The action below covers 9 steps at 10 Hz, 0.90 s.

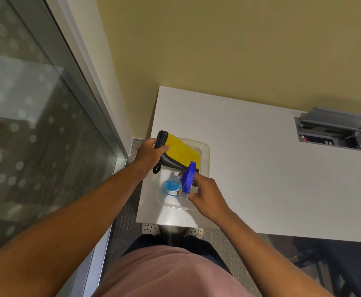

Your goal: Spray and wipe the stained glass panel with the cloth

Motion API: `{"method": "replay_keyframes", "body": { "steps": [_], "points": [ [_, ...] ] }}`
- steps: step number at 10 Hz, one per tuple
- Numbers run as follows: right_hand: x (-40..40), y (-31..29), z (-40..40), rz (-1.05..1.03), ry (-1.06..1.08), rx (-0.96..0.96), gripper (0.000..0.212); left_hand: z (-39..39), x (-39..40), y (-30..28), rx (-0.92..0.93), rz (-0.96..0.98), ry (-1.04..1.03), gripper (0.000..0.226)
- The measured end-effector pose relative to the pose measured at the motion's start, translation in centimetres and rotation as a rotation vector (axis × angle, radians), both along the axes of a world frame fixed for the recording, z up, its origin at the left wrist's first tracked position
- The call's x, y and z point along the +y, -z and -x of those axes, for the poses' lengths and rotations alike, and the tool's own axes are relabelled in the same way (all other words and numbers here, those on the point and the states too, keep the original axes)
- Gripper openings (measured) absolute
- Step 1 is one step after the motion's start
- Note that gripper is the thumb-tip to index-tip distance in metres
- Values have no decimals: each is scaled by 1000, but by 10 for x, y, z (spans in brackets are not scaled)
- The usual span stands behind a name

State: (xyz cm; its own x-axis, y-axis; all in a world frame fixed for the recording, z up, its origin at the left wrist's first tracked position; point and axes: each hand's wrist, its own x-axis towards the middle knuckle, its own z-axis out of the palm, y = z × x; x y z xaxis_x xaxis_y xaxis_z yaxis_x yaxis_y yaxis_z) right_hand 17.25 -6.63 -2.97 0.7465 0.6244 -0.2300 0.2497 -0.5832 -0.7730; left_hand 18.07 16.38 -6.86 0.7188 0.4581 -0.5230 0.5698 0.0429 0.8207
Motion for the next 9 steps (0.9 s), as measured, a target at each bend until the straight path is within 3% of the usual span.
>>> {"method": "replay_keyframes", "body": {
  "steps": [2,4,5,6,9],
  "points": [
    [0,0,2,-5,3,0,38,2,-1,1,-18,11,-19,44],
    [-7,-10,-7,116,-93,3,62,16,-2,-18,-11,-132,-24,79],
    [-19,-23,-26,203,-155,-79,68,29,-5,-36,-44,-330,-40,73],
    [-27,-46,-53,255,-170,-216,58,44,-15,-64,-72,-486,-64,68],
    [-25,-165,-102,73,-153,-721,49,72,-52,-185,-227,-1103,-21,68]
  ]
}}
